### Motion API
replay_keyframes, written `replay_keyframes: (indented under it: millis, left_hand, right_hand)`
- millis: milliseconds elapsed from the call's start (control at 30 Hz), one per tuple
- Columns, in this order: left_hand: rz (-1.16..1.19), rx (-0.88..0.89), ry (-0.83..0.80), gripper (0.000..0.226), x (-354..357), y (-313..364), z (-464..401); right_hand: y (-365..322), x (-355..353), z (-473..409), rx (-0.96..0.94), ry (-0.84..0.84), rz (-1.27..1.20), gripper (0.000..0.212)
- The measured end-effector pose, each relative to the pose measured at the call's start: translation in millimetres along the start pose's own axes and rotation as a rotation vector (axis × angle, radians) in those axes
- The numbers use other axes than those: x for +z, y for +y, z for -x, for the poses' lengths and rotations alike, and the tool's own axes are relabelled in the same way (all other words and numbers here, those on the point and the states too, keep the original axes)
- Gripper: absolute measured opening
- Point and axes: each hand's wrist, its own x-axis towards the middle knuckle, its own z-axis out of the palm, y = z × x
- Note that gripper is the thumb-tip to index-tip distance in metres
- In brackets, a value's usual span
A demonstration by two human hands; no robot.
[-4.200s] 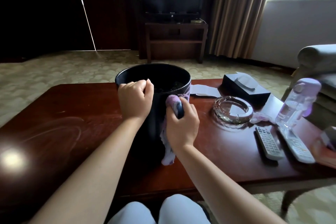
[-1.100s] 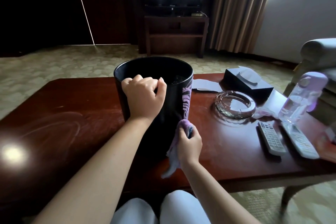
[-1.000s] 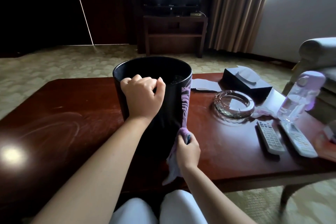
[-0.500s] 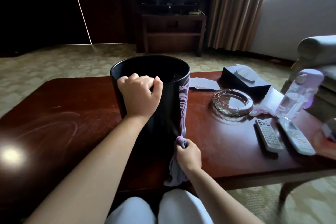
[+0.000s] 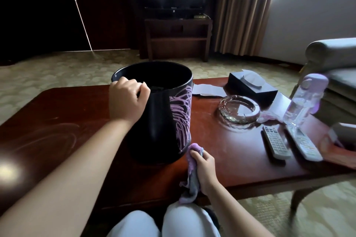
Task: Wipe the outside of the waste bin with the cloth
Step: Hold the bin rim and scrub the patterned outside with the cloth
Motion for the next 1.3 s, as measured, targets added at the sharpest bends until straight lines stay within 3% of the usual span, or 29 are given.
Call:
replay_keyframes:
  millis: [100, 233, 400, 600, 767, 867, 1033, 1100, 1233, 1300]
  left_hand:
    - [-0.048, 0.005, 0.044, 0.040, 11.1, 18.1, 5.3]
    - [0.119, -0.150, 0.048, 0.043, 17.3, 25.8, 0.2]
    - [0.137, -0.112, 0.004, 0.043, 10.9, 4.6, -4.0]
    - [0.159, -0.185, -0.050, 0.038, 8.4, 2.8, -8.3]
    - [0.119, -0.159, -0.067, 0.041, 11.1, -2.0, -5.2]
    - [0.132, -0.164, -0.076, 0.043, 9.6, -0.9, -5.8]
    - [0.064, -0.140, 0.007, 0.047, 12.0, 10.8, 0.2]
    - [0.034, -0.115, 0.047, 0.047, 13.7, 13.4, 2.7]
    - [0.034, -0.112, 0.063, 0.047, 15.1, 13.8, 4.0]
    - [0.037, -0.117, 0.072, 0.047, 16.8, 14.3, 4.8]
  right_hand:
    - [3.1, -1.8, -1.5, -0.006, -0.009, 0.013, 0.019]
    - [5.8, -3.1, -2.6, -0.045, -0.016, 0.018, 0.019]
    - [9.6, -2.5, -3.8, -0.064, -0.032, 0.049, 0.020]
    - [11.4, -3.0, -5.1, -0.062, -0.023, 0.058, 0.019]
    - [15.4, -0.1, -6.0, -0.030, -0.039, 0.102, 0.007]
    - [15.9, 2.3, -5.4, -0.083, -0.019, 0.219, 0.008]
    - [23.2, 9.0, -2.8, -0.224, -0.123, 0.670, 0.003]
    - [25.6, 11.5, -4.4, -0.257, -0.120, 0.791, 0.012]
    - [26.4, 16.8, -9.1, -0.182, 0.077, 0.706, 0.017]
    - [25.8, 16.6, -8.6, -0.223, 0.040, 0.794, 0.015]
